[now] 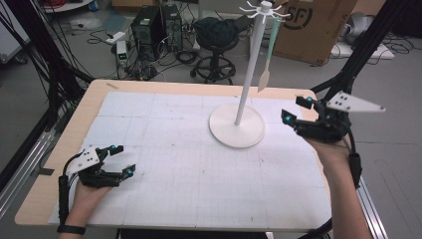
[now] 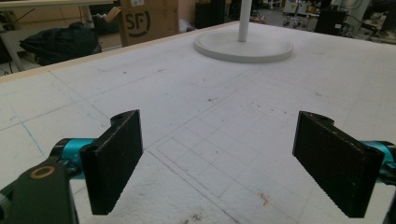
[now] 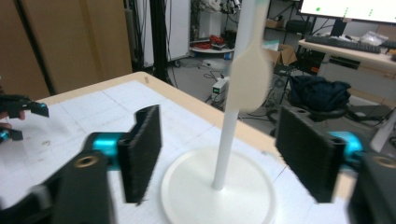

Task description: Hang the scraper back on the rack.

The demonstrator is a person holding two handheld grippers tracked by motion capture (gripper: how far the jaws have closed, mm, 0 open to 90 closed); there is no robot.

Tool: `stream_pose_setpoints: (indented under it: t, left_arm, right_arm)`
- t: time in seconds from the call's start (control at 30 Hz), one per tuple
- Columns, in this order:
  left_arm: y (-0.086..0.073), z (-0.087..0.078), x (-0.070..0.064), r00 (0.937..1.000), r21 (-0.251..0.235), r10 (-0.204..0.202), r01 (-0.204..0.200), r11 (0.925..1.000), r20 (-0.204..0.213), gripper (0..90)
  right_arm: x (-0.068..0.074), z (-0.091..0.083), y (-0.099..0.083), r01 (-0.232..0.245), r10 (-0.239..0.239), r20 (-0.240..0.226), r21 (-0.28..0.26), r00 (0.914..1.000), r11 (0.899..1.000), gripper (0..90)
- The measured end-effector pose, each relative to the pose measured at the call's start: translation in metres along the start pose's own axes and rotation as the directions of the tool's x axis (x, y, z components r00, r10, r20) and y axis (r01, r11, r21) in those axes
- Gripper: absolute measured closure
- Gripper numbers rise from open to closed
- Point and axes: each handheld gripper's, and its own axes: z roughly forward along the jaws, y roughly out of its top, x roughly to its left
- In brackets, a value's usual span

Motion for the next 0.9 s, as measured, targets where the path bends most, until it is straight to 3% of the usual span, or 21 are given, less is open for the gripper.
stream_pose_setpoints:
  t: [0.1, 0.23, 0.43, 0.7, 0.77, 0.9]
  left_arm:
    - [0.000, 0.000, 0.000, 1.0000, 0.000, -0.003, 0.003, 1.0000, -0.003, 16.4]
    - [0.000, 0.000, 0.001, 0.9999, -0.002, -0.012, 0.012, 0.9999, -0.003, 16.1]
    - [0.000, 0.000, 0.000, 1.0000, -0.001, -0.006, 0.006, 1.0000, -0.003, 16.0]
    - [0.000, -0.001, 0.001, 0.9999, -0.005, -0.014, 0.014, 0.9999, -0.002, 15.6]
    - [0.000, 0.000, 0.001, 0.9998, -0.009, -0.021, 0.021, 0.9997, -0.003, 15.6]
    - [0.000, 0.000, 0.002, 0.9998, -0.006, -0.022, 0.022, 0.9997, -0.004, 15.5]
  right_arm:
    - [0.003, 0.002, -0.033, -0.042, 0.042, -0.009, -0.015, 0.9991, 0.999, 22.1]
    - [0.006, 0.004, -0.066, -0.096, 0.096, -0.018, 0.007, 0.9952, 0.995, 18.4]
    - [0.017, 0.004, -0.105, -0.093, 0.094, -0.046, 0.009, 0.9945, 0.996, 16.8]
    - [0.028, 0.006, -0.143, -0.086, 0.086, -0.033, -0.001, 0.9958, 0.996, 16.2]
    - [0.028, 0.006, -0.149, -0.072, 0.073, -0.033, 0.025, 0.9968, 0.997, 16.2]
    - [0.027, 0.004, -0.161, -0.076, 0.077, -0.018, 0.017, 0.9969, 0.997, 16.2]
